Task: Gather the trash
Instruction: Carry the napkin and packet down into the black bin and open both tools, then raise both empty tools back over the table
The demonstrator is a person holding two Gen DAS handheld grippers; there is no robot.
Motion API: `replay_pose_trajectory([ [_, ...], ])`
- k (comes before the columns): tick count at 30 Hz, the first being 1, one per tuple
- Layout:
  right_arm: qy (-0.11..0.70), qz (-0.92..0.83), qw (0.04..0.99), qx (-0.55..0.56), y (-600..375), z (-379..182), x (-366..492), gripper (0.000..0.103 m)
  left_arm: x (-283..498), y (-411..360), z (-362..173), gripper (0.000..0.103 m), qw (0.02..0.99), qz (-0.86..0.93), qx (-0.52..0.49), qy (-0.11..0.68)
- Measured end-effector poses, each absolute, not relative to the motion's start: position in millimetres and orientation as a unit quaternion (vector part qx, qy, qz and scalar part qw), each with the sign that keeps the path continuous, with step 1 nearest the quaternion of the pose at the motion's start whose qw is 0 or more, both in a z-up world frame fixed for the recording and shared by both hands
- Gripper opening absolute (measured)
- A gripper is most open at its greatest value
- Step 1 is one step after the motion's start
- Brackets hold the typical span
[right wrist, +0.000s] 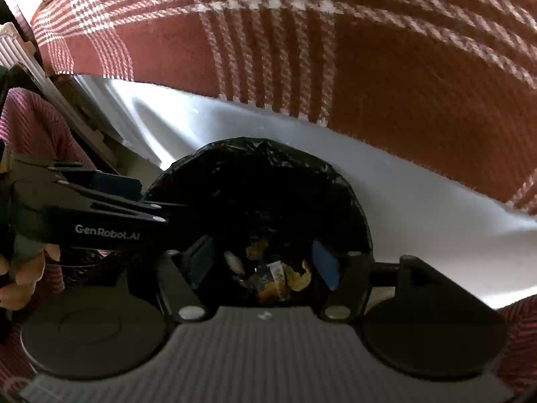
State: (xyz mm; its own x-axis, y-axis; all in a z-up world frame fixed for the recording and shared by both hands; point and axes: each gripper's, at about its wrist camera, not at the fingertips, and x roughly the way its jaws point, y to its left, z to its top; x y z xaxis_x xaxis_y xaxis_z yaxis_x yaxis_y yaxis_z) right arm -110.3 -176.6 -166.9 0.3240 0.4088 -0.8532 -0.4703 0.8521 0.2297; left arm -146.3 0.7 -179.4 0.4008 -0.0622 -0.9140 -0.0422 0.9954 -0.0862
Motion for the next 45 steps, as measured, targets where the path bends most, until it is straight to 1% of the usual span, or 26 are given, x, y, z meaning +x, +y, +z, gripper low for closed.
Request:
replay_pose_trajectory([
  [3,0.513,0.27,0.815,-0.031,-176,-165,-111,0.078,-147,0,-176,0.08,0.836,-0.005,-0.047,0.546],
  [13,0.5,0.271,0.822,-0.035,-177,-155,-115,0.079,-151,1,-160,0.082,0.846,-0.006,-0.037,0.531],
  [20,0.495,0.251,0.83,-0.058,-176,-137,-120,0.079,-159,4,-131,0.082,0.863,-0.019,-0.029,0.503],
  [24,0.481,0.24,0.839,-0.082,-174,-115,-127,0.079,-166,5,-107,0.084,0.879,-0.026,-0.022,0.476],
  [35,0.447,0.231,0.863,-0.051,-187,-51,-126,0.08,-176,11,-41,0.086,0.916,-0.051,-0.026,0.397],
  [42,0.409,0.248,0.877,-0.043,-192,-16,-125,0.08,-160,8,-11,0.087,0.933,-0.068,-0.024,0.352],
  [45,0.389,0.268,0.881,-0.017,-193,0,-120,0.083,-149,6,3,0.088,0.942,-0.075,-0.014,0.325],
])
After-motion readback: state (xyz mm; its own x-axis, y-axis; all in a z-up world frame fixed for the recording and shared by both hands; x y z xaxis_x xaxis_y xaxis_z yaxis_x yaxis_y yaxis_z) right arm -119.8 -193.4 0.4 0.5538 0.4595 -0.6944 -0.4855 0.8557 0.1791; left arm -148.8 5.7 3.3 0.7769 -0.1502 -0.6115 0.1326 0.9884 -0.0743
